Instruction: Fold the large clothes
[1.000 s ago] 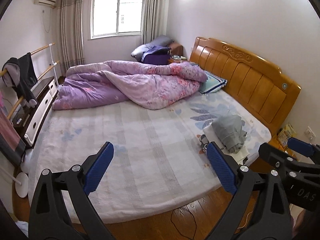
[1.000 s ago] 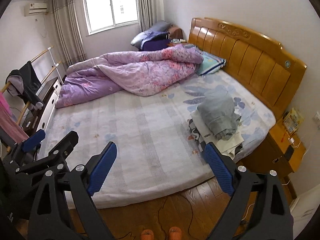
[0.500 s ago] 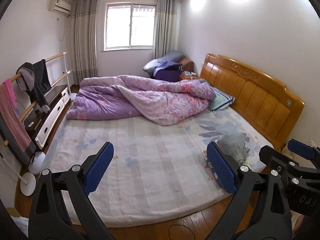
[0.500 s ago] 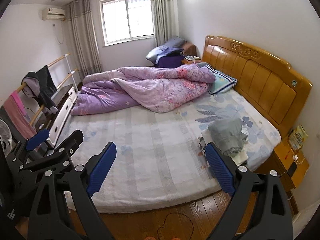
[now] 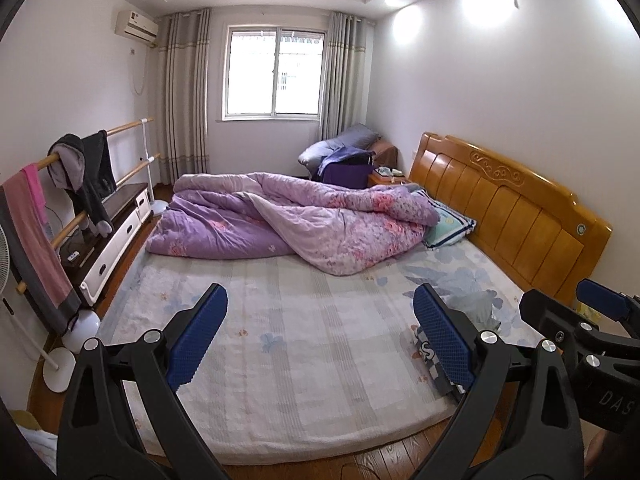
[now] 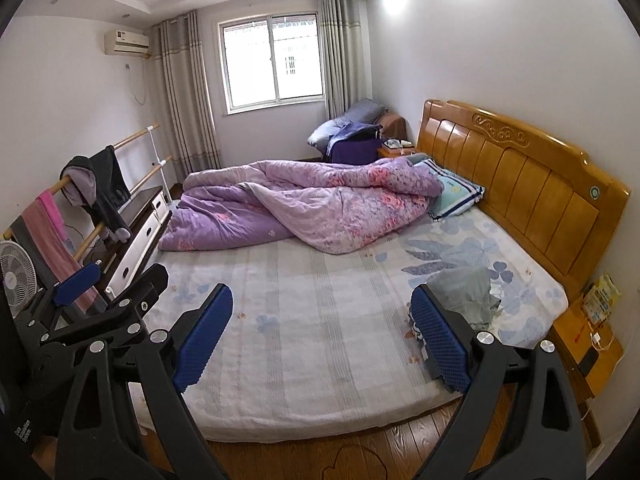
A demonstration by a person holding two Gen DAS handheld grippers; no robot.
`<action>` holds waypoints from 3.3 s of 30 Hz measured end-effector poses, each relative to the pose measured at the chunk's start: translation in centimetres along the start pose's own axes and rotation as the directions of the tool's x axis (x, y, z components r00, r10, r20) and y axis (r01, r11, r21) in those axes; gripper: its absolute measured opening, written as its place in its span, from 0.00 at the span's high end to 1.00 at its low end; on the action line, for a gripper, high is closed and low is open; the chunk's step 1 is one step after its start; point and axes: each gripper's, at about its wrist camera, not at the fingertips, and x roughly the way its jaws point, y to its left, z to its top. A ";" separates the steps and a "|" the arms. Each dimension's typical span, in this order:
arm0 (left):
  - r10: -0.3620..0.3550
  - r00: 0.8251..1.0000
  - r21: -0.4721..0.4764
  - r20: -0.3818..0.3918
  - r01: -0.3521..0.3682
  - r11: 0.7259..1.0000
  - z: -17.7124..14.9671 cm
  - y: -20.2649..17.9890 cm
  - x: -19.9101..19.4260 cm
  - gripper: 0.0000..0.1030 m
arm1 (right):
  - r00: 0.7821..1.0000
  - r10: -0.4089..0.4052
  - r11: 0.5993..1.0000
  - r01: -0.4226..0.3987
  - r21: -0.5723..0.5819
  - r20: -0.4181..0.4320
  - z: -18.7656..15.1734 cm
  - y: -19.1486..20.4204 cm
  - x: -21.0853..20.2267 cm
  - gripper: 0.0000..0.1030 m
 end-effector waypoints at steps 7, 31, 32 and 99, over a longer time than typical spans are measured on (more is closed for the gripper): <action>0.002 1.000 -0.001 0.018 -0.002 1.000 0.5 0.3 -1.3 0.06 | 1.000 -0.003 1.000 0.003 -0.008 0.026 0.4 -0.2 -0.9 0.15; 0.024 0.999 0.032 0.035 -0.025 0.999 0.9 -0.3 -2.5 0.05 | 0.999 -0.005 1.000 0.005 -0.009 0.043 0.2 0.0 -2.2 0.14; 0.026 0.999 0.031 0.037 -0.027 0.999 0.8 -0.3 -2.5 0.05 | 0.999 -0.004 1.000 0.005 -0.008 0.042 0.3 0.0 -2.2 0.14; -0.012 1.000 0.059 0.025 0.011 0.998 0.9 2.7 -1.9 0.05 | 0.999 -0.014 1.000 0.014 0.005 0.036 -0.1 0.2 -2.7 0.14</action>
